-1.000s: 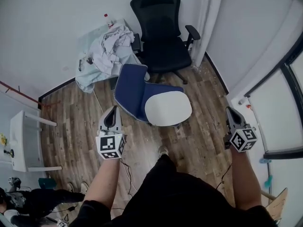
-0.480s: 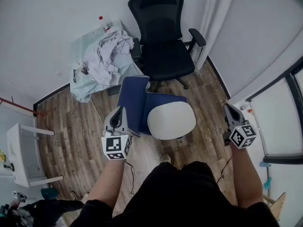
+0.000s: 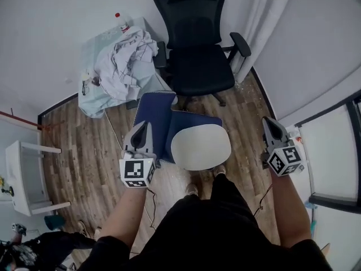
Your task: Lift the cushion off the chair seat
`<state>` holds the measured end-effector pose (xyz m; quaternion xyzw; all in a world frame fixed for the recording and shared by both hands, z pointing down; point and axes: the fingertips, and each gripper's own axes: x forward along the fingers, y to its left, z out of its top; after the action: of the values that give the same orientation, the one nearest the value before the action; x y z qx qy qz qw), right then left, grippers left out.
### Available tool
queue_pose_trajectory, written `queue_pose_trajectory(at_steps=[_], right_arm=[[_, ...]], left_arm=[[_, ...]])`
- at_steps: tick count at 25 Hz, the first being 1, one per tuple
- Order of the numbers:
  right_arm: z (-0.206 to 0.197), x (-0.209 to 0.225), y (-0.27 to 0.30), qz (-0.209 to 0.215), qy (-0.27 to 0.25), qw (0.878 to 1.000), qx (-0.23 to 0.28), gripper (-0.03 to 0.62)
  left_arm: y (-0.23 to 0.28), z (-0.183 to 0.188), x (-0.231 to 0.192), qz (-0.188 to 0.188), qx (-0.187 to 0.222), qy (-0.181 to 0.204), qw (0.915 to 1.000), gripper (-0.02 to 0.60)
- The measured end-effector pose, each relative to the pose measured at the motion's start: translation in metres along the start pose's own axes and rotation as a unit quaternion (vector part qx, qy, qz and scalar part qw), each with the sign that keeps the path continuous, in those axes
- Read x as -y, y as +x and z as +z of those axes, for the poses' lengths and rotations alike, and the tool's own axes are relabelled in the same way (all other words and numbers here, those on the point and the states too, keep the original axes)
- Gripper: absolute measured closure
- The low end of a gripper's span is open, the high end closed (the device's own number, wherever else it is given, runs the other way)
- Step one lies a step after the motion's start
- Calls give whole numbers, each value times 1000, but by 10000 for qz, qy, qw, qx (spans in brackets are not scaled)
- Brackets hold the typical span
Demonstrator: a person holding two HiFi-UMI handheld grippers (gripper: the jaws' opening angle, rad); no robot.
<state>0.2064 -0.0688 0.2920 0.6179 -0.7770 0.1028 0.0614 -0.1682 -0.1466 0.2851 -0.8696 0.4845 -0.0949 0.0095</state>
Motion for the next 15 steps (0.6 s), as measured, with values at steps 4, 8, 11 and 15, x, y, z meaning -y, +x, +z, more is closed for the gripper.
queue_pose_trajectory(at_steps=[4, 8, 11, 15], right_arm=[[-16, 10, 24, 263, 110, 9996, 33, 582], [-48, 22, 40, 297, 91, 9994, -175, 582], [-70, 26, 45, 264, 159, 9989, -356, 582], [-94, 24, 53, 360, 274, 9977, -497, 582]], left_arm=[[6, -10, 0, 305, -144, -111, 9994, 577], [11, -30, 7, 461, -330, -252, 9981, 577], [13, -42, 21, 289, -334, -318, 9985, 577], [22, -63, 33, 151, -409, -347, 9984, 577]])
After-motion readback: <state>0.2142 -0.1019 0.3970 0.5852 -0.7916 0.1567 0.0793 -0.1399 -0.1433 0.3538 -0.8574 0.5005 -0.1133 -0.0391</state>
